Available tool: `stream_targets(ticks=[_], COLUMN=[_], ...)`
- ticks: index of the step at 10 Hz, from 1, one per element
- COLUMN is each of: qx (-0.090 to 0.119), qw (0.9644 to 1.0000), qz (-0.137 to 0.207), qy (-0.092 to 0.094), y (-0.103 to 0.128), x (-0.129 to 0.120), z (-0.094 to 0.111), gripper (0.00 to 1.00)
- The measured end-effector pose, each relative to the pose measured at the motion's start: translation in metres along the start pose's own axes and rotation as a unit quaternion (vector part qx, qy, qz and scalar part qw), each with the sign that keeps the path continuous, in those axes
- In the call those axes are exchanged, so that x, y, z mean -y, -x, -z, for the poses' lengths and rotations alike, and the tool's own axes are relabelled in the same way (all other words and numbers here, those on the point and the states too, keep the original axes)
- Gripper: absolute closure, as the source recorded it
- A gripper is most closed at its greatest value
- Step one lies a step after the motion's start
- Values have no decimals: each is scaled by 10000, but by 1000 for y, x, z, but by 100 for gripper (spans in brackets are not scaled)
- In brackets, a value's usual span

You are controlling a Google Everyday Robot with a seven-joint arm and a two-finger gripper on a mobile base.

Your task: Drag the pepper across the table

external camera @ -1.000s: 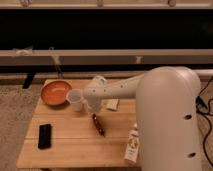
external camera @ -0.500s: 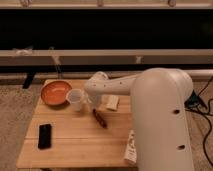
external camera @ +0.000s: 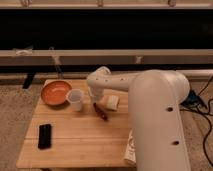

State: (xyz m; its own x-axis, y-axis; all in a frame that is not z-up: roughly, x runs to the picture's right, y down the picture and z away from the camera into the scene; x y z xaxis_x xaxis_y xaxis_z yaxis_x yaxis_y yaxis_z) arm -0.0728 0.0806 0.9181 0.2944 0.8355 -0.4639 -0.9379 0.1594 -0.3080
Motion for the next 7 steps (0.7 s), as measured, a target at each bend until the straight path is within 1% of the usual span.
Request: stream_targets(ticks=[1,2,3,5,7], qx=[49,113,153,277,355], qw=[10000,9999,9998,9993,9989], qz=[35,92,138,227,265], qy=[22,52,73,125,168], y=[7,16,21,34,41], x=[2,4,5,9,14], z=[0,2,2,5,6], gripper=[88,76,67,44,28])
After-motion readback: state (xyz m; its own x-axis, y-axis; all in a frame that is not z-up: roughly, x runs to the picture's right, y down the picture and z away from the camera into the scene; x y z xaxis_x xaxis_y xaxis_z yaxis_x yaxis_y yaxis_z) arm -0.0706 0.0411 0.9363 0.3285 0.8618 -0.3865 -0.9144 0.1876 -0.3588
